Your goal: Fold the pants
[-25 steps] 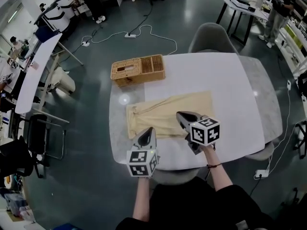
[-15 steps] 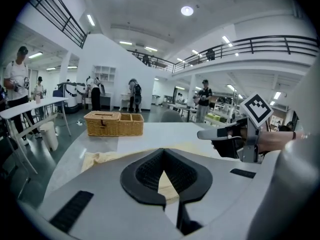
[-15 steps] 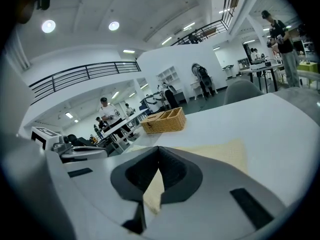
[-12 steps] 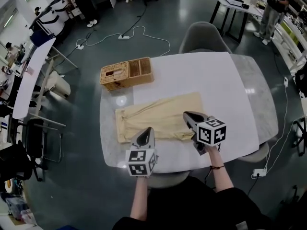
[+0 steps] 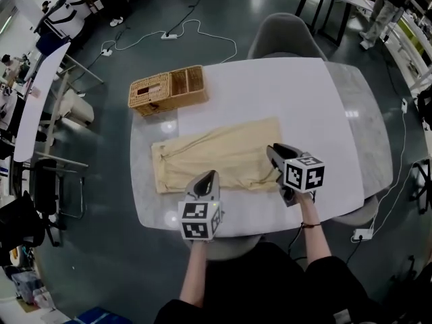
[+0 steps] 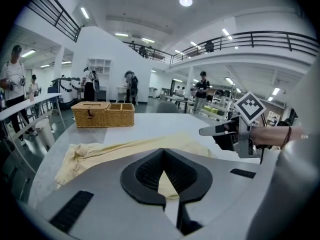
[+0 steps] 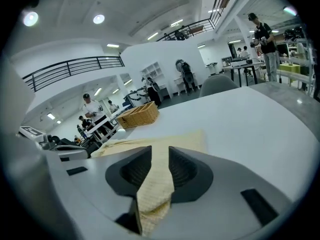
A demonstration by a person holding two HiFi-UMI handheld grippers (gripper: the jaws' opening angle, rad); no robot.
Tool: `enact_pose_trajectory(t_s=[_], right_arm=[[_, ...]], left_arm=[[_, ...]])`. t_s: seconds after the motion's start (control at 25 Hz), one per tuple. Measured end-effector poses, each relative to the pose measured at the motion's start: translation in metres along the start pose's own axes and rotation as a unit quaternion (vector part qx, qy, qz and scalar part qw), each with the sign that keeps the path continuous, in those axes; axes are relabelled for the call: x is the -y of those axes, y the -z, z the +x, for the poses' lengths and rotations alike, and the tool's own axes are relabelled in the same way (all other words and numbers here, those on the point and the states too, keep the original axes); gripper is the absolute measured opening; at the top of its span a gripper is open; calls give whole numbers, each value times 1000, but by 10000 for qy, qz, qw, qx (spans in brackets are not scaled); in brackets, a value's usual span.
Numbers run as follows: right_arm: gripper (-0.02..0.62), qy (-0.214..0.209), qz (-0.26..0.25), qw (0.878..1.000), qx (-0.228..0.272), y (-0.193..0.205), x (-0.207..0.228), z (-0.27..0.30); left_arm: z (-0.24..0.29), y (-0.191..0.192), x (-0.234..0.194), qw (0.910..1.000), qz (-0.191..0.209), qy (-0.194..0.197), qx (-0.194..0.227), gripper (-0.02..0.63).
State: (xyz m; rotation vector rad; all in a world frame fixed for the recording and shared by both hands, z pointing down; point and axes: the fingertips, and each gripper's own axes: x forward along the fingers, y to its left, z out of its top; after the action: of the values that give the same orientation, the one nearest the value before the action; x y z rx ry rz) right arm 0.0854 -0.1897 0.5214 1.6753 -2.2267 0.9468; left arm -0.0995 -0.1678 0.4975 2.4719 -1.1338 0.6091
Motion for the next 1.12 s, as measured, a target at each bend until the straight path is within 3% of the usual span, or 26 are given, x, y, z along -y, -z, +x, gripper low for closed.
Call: enact_pose_trajectory(t_s=[0.08,0.36,1.12], right_arm=[[116,57,88,9999,-63,5,10,5],[201,372,187,9983,-402,18,39,22],[219,469,678,9916,-998,47,63,47]], left_arm=[[6,4,1,10000,6,10,-63,8],[19,8,1,9997,-14,16,-232,8],[33,19,0,9988,-177,-21,-460,8]])
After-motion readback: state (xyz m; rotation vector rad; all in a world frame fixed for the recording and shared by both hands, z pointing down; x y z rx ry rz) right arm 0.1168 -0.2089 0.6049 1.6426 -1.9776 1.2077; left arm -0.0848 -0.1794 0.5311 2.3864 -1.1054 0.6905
